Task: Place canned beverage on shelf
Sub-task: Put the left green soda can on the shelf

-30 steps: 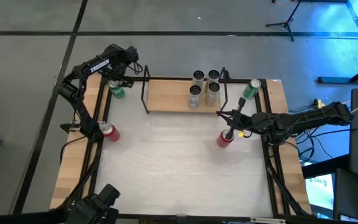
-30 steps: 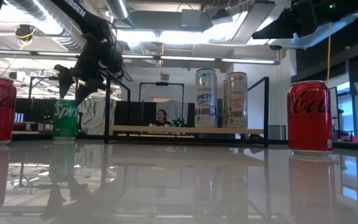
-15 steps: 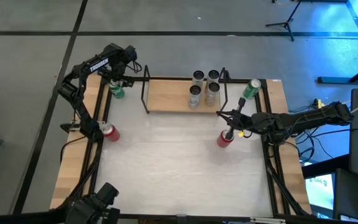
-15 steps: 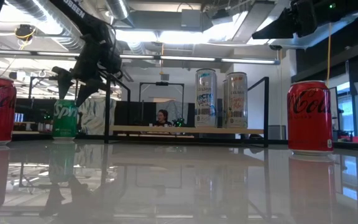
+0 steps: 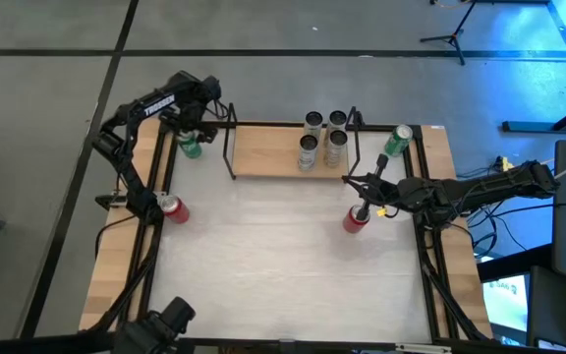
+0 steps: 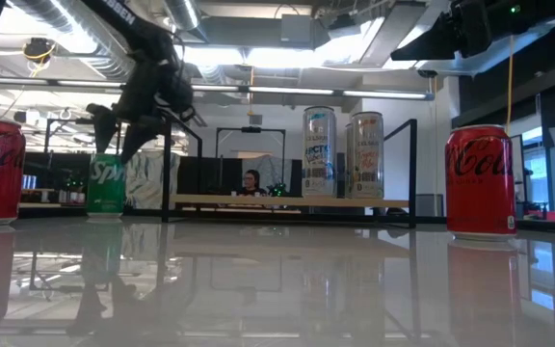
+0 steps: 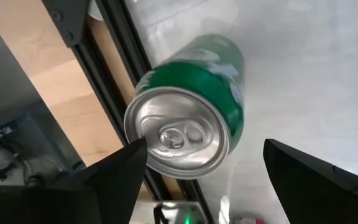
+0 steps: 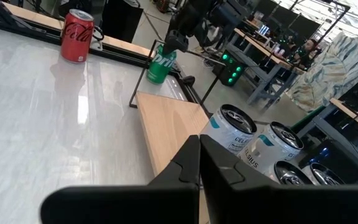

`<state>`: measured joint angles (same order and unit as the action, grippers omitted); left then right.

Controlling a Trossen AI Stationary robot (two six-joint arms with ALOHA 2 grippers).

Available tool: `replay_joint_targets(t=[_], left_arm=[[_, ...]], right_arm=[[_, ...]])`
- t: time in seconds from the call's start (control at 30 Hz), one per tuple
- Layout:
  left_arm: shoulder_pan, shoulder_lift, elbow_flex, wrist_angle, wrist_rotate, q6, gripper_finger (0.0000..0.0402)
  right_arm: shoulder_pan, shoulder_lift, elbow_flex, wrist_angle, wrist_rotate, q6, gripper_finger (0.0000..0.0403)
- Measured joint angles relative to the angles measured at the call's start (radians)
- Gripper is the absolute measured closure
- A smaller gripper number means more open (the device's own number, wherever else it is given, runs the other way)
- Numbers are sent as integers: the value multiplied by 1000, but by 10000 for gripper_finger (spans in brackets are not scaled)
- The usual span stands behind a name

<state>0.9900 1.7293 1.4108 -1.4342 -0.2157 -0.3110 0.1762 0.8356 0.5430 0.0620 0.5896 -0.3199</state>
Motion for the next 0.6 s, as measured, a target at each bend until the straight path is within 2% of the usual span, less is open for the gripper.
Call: replay_joint_targets(t=[0.3, 0.6], left_arm=[[-25, -70, -2, -6, -42, 7, 91], [31, -88, -13, 58, -83, -19, 91]], right_arm=[[0, 0, 0, 4, 0, 0, 398], [0, 0, 0, 4, -8, 0, 398]])
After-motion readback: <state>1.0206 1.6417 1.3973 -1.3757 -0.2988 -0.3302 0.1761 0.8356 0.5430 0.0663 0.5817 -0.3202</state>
